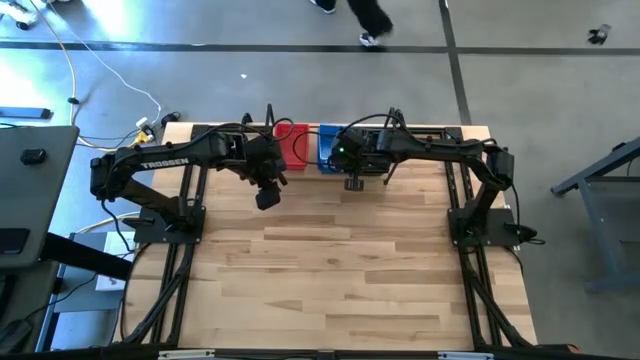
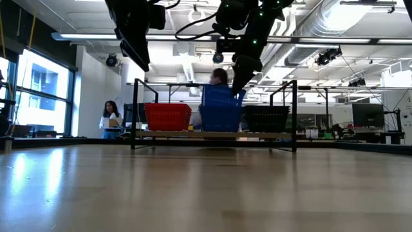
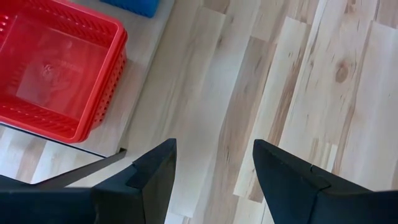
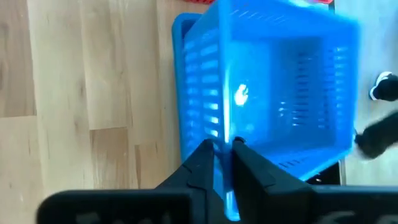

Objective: Stack baskets on shelf by color
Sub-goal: Stack the blue bin on top of the blue bins on the shelf, then return to Home Position

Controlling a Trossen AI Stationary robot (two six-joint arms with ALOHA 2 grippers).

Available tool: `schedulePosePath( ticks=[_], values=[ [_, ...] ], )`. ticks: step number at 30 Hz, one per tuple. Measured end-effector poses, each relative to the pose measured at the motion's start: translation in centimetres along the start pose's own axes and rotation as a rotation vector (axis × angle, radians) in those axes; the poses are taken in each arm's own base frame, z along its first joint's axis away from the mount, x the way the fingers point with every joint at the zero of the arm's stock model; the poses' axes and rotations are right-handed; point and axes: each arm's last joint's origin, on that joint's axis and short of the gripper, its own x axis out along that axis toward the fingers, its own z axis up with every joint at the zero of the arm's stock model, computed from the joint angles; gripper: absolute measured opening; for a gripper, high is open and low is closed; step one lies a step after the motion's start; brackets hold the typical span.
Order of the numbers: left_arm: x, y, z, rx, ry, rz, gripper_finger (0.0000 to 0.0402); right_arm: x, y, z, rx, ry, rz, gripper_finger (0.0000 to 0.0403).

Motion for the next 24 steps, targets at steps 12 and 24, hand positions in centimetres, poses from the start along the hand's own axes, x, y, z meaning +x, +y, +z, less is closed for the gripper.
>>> schedulePosePath(
  ticks=[12,24],
  values=[
    [0.0,0.0,0.0,0.000,0.000,0.000,0.0202,-0.2,-0.1,0.6,0.063,-0.077,0.025,0.0096],
    [-1.8,-2.4,-0.3,0.094,-0.145,-0.050,0.0202,-5.5,-2.2,2.7,0.292,-0.159,0.019,0.0096]
  ],
)
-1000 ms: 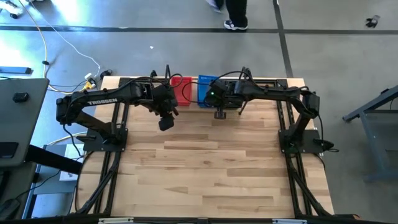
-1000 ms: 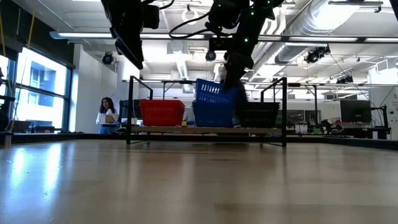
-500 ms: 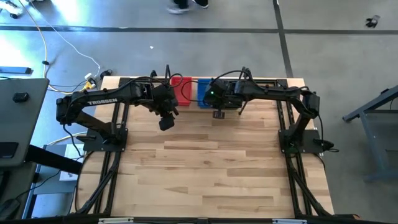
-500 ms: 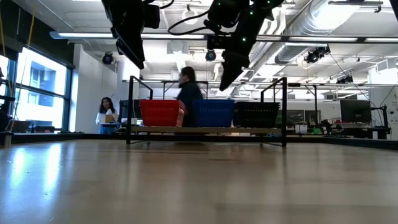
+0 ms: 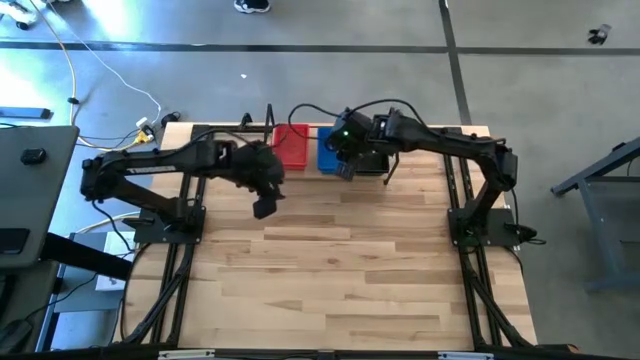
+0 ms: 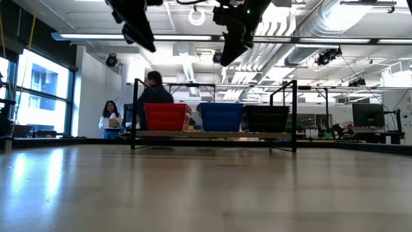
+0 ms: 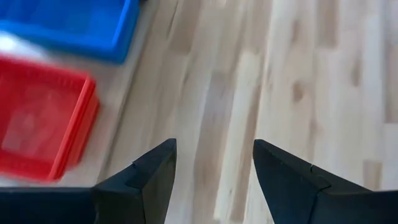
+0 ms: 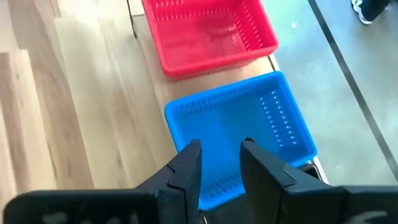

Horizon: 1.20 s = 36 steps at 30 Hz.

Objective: Stack baskets on shelf by color
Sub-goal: Return to Home Position

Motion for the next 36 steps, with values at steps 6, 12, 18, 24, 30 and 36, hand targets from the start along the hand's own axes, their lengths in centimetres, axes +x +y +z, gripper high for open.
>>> schedulePosePath(
  ticks=[6,12,18,24,30,36],
  values=[
    [-0.5,-0.9,-1.9,-0.004,-0.184,-0.044,0.0202,-1.6,-0.2,0.9,0.061,-0.018,0.003,0.0096],
    [-0.4,-1.2,-5.1,-0.037,-0.325,-0.091,0.0202,-3.0,-0.5,1.8,0.128,-0.061,0.002,0.0096],
    [-0.3,-1.5,-8.0,-0.037,-0.479,-0.146,0.0202,-5.0,-1.0,3.2,0.194,-0.138,0.003,0.0096],
    [-0.1,-1.7,-10.9,-0.024,-0.629,-0.212,0.0202,-7.5,-1.6,4.5,0.256,-0.225,0.007,0.0096],
    [0.7,-1.9,-13.9,-0.030,-0.759,-0.288,0.0202,-9.6,-2.1,5.4,0.275,-0.301,0.004,0.0096],
    [1.2,-1.5,-16.4,-0.046,-0.807,-0.315,0.0202,-11.7,-2.4,5.7,0.300,-0.329,-0.001,0.0096]
  ],
)
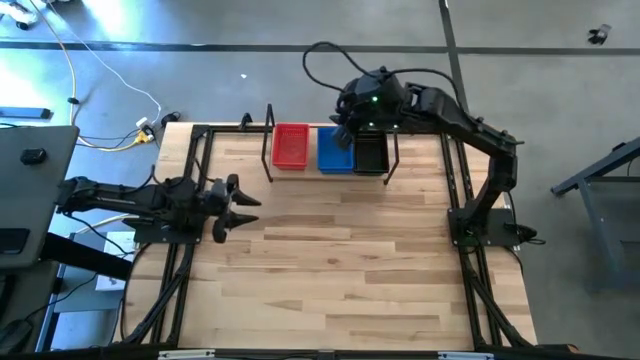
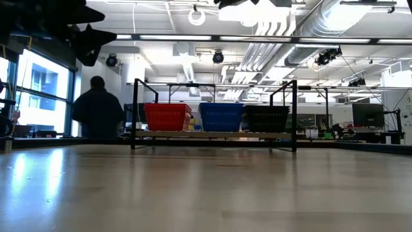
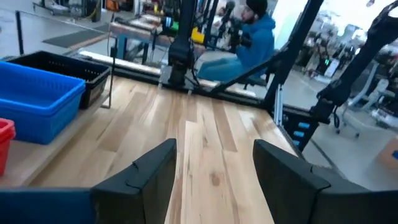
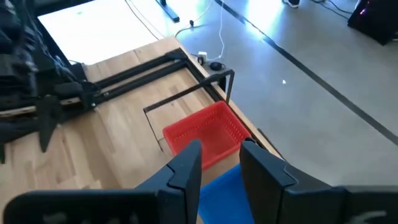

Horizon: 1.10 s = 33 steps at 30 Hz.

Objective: Stack baskets on shelf by color
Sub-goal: Return to Home Position

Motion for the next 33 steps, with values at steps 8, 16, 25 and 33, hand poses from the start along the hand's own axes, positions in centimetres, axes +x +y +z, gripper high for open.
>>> schedulePosePath(
  ticks=[8,16,25,33],
  values=[
    [-1.9,0.5,-1.5,-0.033,-0.112,0.018,0.0202,-4.1,-0.7,1.4,0.026,-0.026,-0.020,0.0096],
    [-2.5,1.1,-3.4,-0.057,-0.140,0.041,0.0202,-9.7,-2.0,1.3,0.039,-0.110,-0.037,0.0096],
    [-2.3,1.4,-4.8,-0.061,-0.142,0.035,0.0202,-17.5,-2.7,-1.7,-0.022,-0.094,-0.094,0.0096],
    [-2.3,1.5,-4.9,-0.061,-0.135,0.049,0.0202,-21.0,-2.7,-6.1,-0.060,-0.023,-0.179,0.0096]
  ],
)
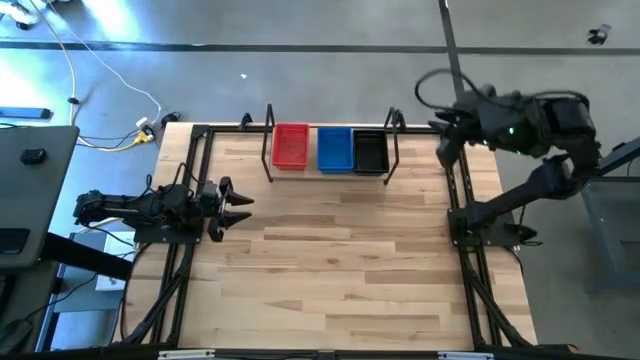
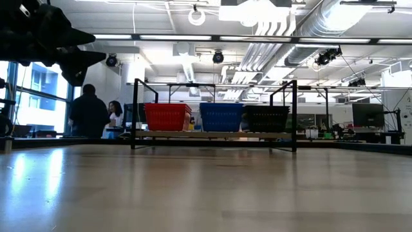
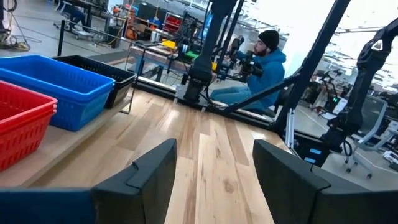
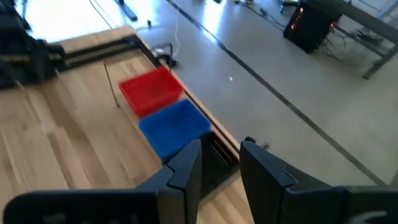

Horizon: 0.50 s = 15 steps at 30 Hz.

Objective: Stack baskets on shelf by color
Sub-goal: Return to Home Position

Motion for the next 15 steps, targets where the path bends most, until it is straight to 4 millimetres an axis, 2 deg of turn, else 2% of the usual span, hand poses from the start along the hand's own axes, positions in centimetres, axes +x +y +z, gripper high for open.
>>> schedulePosePath(
  ticks=[6,15],
  values=[
    [0.0,0.0,0.0,0.000,0.000,-0.001,0.0202,0.2,0.0,-4.6,0.012,0.027,0.013,0.0096],
    [0.0,0.0,0.0,0.000,0.001,-0.003,0.0202,2.5,0.3,-11.1,0.041,-0.061,0.100,0.0096]
  ],
)
